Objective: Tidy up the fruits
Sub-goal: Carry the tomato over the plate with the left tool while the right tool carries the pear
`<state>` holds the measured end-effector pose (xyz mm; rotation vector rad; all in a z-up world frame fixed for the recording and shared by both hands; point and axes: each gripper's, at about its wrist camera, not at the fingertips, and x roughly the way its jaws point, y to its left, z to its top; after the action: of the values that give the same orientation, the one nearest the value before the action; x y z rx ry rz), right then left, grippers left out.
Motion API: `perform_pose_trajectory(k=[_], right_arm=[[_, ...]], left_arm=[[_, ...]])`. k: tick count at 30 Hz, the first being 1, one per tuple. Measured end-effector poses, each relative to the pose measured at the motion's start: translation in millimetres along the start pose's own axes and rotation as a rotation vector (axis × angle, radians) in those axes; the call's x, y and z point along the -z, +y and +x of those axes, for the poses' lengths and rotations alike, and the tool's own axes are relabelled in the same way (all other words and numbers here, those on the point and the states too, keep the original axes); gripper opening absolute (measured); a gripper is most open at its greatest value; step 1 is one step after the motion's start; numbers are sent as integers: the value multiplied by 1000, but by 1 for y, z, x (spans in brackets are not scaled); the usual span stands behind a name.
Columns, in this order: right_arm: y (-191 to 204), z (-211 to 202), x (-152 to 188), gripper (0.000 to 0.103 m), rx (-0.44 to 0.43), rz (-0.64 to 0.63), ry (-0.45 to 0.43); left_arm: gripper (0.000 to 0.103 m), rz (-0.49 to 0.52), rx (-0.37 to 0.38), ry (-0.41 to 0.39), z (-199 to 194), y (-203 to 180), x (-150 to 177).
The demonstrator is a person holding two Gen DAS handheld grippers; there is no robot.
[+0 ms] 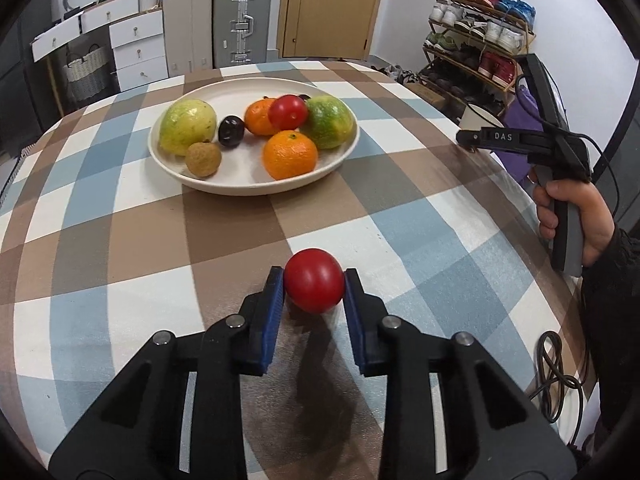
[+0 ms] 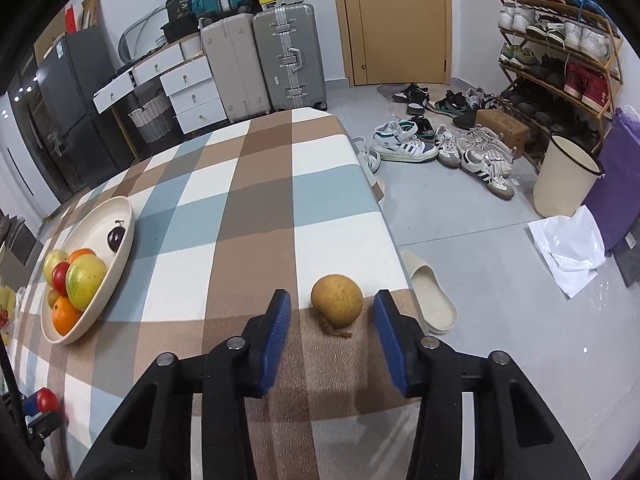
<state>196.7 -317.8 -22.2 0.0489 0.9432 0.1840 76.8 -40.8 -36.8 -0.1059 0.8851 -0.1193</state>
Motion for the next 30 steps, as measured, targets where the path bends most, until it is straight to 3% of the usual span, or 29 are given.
perform_pose_trajectory(k=[3, 4, 17, 30], right_arm=[[1, 0, -1, 33, 11, -6, 0], [0, -1, -1, 27, 10, -9, 1], [29, -33, 20, 26, -75, -121, -23], [89, -71, 39, 26, -232, -255, -42]], left_arm=[[26, -16, -7, -8, -4, 8, -2], [26, -20, -13, -12, -6, 10, -2], [26, -65, -42, -65, -23, 31, -9], [26, -106, -80, -112, -35, 57, -24]])
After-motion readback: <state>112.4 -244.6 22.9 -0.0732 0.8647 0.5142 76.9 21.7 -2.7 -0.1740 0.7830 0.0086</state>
